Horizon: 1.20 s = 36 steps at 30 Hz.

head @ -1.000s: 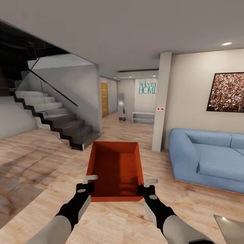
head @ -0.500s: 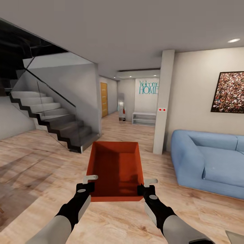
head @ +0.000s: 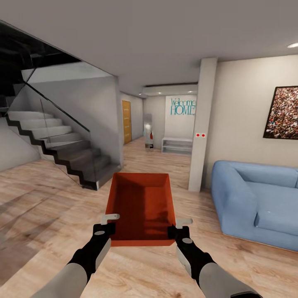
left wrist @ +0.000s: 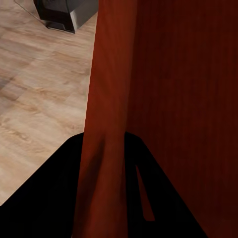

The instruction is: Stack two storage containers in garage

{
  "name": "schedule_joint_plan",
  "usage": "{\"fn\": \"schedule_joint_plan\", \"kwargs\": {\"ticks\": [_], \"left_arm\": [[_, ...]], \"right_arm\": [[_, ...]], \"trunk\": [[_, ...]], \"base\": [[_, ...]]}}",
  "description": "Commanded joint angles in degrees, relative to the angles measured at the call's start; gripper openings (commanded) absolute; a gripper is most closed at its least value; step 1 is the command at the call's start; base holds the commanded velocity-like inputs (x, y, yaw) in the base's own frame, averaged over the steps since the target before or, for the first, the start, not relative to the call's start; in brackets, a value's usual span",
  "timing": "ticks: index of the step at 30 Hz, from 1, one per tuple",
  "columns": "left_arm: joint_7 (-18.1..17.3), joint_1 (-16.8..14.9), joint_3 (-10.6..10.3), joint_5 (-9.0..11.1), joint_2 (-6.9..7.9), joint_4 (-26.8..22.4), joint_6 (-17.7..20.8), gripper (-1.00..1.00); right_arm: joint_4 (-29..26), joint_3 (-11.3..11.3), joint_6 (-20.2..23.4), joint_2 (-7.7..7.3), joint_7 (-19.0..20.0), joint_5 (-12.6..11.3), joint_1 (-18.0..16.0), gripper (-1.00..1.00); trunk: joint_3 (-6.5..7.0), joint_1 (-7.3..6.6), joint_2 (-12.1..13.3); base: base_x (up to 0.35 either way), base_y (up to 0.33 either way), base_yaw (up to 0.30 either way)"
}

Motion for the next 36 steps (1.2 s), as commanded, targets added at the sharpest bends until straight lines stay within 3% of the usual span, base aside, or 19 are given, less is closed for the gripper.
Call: {"fn": "schedule_joint_plan", "kwargs": {"ticks": [1, 20, 36], "left_arm": [[0.71, 0.0, -0.34, 0.35, -0.02, 0.01, 0.4, -1.0], [0.71, 0.0, -0.34, 0.35, 0.06, 0.01, 0.39, -1.0], [0.71, 0.0, -0.29, 0.41, 0.13, 0.04, 0.43, -1.0]], "right_arm": [[-0.1, -0.1, -0.1, 0.23, 0.0, 0.32, -0.08, -1.0], [-0.02, -0.07, -0.02, 0.23, 0.02, 0.23, -0.08, -1.0], [-0.02, -0.1, -0.15, 0.23, 0.01, 0.23, -0.08, -1.0]], "trunk": [[-0.09, 0.05, -0.08], [-0.09, 0.05, -0.08], [-0.09, 0.05, -0.08]], "base": [[0.322, 0.0, 0.0], [0.322, 0.0, -0.18], [0.322, 0.0, -0.018]]}}
